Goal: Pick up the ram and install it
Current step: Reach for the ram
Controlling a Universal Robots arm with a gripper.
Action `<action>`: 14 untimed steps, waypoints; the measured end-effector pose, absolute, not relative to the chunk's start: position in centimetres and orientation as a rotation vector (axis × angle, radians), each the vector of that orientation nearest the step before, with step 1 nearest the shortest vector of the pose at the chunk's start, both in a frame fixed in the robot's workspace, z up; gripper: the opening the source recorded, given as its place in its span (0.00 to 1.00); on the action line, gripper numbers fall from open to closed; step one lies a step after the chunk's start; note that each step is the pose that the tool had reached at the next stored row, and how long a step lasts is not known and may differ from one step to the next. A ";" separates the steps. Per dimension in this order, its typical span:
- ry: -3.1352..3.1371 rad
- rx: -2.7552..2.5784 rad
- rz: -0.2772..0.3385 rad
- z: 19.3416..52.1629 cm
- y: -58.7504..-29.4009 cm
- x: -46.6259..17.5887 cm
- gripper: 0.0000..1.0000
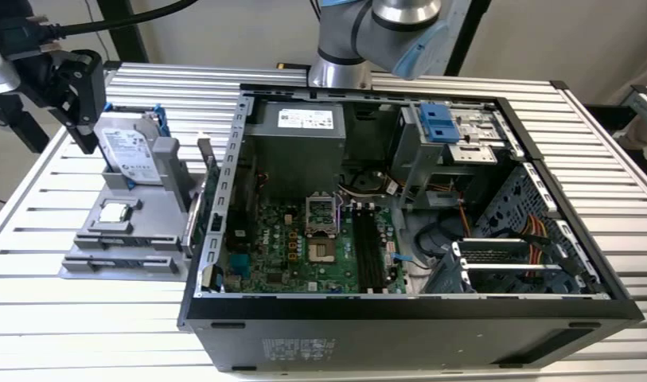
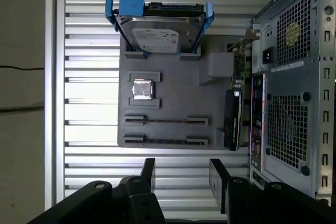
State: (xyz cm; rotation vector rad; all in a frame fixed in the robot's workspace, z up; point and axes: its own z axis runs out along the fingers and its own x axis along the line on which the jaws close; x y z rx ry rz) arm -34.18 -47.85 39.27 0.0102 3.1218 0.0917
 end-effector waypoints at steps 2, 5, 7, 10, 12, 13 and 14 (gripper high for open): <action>3.122 0.003 0.092 39.3 -47.8 -34.2 1.00; 3.122 -0.008 0.092 39.3 -47.8 -34.2 1.00; 3.122 -0.016 0.092 39.3 -47.8 -34.2 1.00; 3.122 -0.029 0.092 39.3 -47.9 -34.2 1.00; 3.122 -0.036 0.092 39.3 -47.9 -34.2 1.00; 3.122 -0.040 0.092 39.3 -47.9 -34.2 1.00; 3.122 -0.044 0.092 39.3 -47.8 -34.2 1.00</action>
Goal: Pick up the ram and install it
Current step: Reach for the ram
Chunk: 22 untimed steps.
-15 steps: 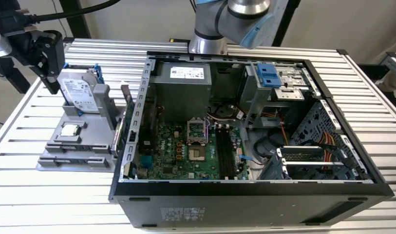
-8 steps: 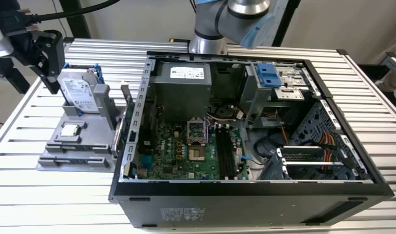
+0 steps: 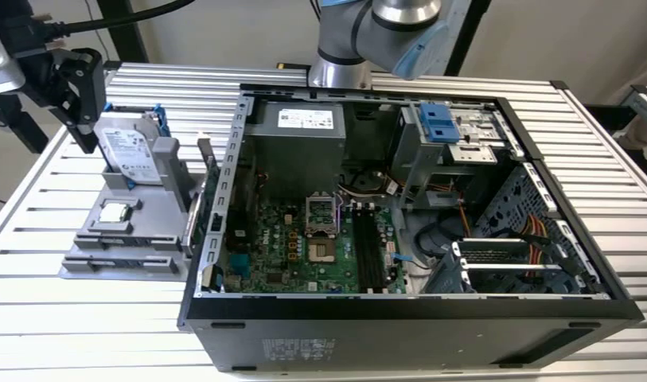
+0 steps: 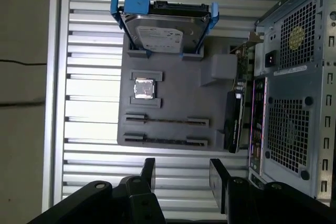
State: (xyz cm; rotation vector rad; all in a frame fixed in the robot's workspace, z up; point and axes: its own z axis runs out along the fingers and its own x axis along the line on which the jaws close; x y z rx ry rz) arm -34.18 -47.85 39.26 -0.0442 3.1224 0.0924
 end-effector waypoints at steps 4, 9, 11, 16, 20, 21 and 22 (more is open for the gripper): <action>3.122 -0.059 0.093 39.3 -47.9 -34.2 1.00; 3.123 -0.077 0.093 39.3 -47.8 -34.2 1.00; 3.122 -0.084 0.093 39.3 -47.8 -34.2 1.00; 3.122 -0.099 0.093 39.3 -47.9 -34.2 1.00; 3.122 -0.112 0.093 39.3 -47.9 -34.2 1.00; 3.122 -0.114 0.093 39.3 -47.9 -34.2 1.00; 3.122 -0.118 0.093 39.3 -47.8 -34.2 1.00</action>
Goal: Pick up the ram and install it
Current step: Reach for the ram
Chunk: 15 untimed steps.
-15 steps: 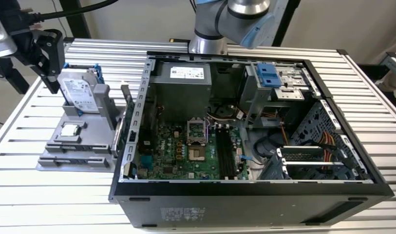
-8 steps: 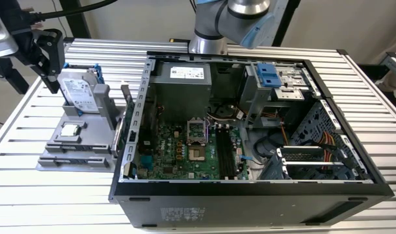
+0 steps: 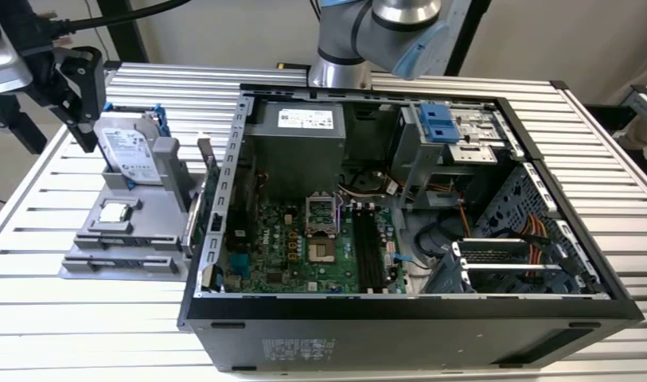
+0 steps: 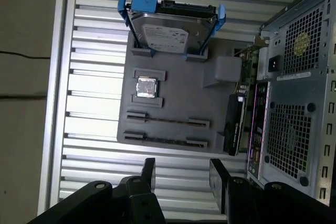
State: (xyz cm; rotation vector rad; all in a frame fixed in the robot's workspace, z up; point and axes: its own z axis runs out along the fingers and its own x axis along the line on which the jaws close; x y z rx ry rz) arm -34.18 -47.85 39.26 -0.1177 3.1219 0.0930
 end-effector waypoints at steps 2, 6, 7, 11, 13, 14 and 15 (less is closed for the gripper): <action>3.122 -0.125 0.093 39.3 -47.8 -34.2 1.00; 3.121 -0.140 0.093 39.3 -47.9 -34.2 1.00; 3.121 -0.144 0.093 39.3 -47.9 -34.2 1.00; 3.121 -0.168 0.093 39.3 -47.8 -34.2 1.00; 3.120 -0.185 0.094 39.3 -47.9 -34.2 1.00; 3.120 -0.194 0.094 39.3 -47.8 -34.2 1.00; 3.119 -0.203 0.094 39.3 -47.9 -34.2 1.00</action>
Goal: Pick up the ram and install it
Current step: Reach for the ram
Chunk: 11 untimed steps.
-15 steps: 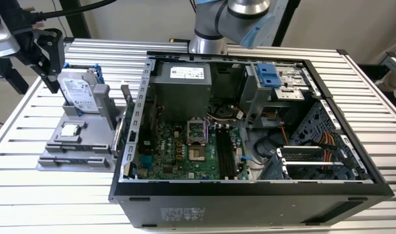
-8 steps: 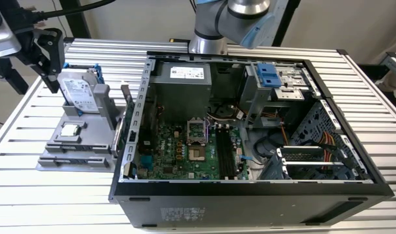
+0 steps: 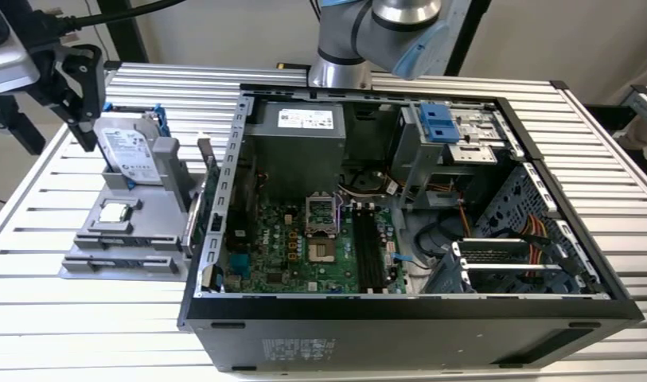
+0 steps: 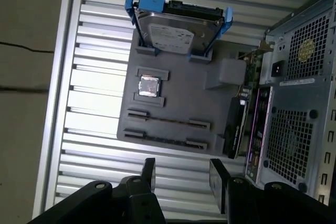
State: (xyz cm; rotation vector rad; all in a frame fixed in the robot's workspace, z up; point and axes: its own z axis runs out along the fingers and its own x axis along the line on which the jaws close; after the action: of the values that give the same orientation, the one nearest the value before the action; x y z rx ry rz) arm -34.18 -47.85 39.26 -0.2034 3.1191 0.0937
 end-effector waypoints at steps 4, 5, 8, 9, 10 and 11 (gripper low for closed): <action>3.116 -0.257 0.094 39.3 -47.8 -34.2 1.00; 3.115 -0.276 0.094 39.3 -47.8 -34.2 1.00; 3.110 -0.334 0.095 39.3 -47.8 -34.2 1.00; 3.108 -0.355 0.095 39.3 -47.8 -34.2 1.00; 3.106 -0.379 0.095 39.3 -47.8 -34.2 1.00; 3.103 -0.405 0.095 39.3 -47.8 -34.2 1.00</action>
State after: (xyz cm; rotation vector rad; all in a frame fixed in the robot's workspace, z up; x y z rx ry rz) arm -34.18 -47.84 39.26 -0.4046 3.1034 0.0951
